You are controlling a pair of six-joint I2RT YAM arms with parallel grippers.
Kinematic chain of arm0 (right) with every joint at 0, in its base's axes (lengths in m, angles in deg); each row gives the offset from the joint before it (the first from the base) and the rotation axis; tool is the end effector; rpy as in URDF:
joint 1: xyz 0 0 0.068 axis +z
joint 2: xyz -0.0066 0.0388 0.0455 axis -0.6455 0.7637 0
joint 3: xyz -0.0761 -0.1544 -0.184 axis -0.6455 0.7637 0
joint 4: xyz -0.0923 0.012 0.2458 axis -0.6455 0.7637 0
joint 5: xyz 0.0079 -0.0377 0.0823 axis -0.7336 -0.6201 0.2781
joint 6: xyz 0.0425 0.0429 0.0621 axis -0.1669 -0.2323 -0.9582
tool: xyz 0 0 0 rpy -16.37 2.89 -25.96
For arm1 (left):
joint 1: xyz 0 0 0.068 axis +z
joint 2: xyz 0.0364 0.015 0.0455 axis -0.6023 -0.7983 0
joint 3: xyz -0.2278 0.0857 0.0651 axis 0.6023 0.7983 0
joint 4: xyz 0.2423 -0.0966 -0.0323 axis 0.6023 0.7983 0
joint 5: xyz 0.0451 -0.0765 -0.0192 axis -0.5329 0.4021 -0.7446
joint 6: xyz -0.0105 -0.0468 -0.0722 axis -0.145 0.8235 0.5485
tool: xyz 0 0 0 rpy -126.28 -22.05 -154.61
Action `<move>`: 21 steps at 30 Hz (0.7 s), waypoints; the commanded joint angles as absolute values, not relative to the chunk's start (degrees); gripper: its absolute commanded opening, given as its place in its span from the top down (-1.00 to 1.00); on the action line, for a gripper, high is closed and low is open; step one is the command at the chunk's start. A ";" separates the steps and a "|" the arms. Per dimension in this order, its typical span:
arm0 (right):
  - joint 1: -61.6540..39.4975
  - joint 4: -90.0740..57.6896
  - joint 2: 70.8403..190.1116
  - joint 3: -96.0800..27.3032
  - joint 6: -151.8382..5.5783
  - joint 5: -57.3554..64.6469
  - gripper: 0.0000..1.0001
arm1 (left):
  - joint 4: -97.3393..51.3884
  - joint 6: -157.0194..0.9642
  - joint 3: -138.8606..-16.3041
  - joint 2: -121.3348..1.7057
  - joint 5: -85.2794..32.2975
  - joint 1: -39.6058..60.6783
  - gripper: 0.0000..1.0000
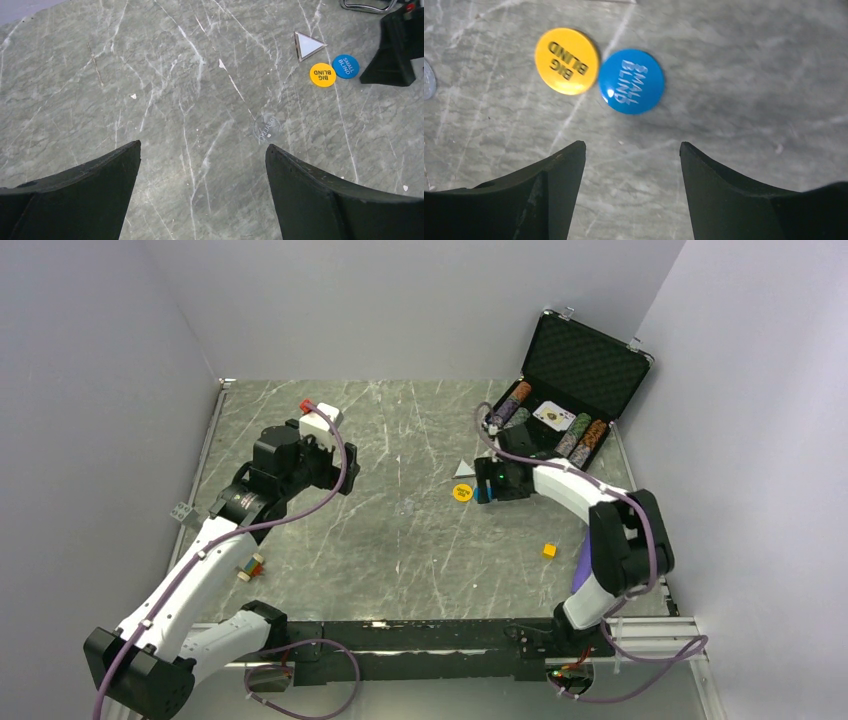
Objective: Pack up texas hold em set
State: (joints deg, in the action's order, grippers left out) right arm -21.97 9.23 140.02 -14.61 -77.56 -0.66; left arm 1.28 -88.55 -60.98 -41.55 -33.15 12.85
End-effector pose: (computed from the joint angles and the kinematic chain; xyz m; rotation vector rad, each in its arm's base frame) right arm 0.3147 0.1083 0.1333 -0.1818 2.6458 0.2504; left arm 0.2493 -0.1143 0.3097 0.4185 1.9540 -0.3123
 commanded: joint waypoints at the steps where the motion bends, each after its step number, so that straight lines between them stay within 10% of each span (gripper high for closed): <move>1: -19.07 6.31 144.47 -19.17 -75.95 -3.67 -0.46 | 0.50 -88.90 -60.84 -41.19 -34.58 13.04 -0.97; 21: -19.00 5.77 152.71 -23.42 -76.93 -4.92 -0.30 | 0.67 -88.90 -61.20 -41.16 -34.58 13.05 -0.97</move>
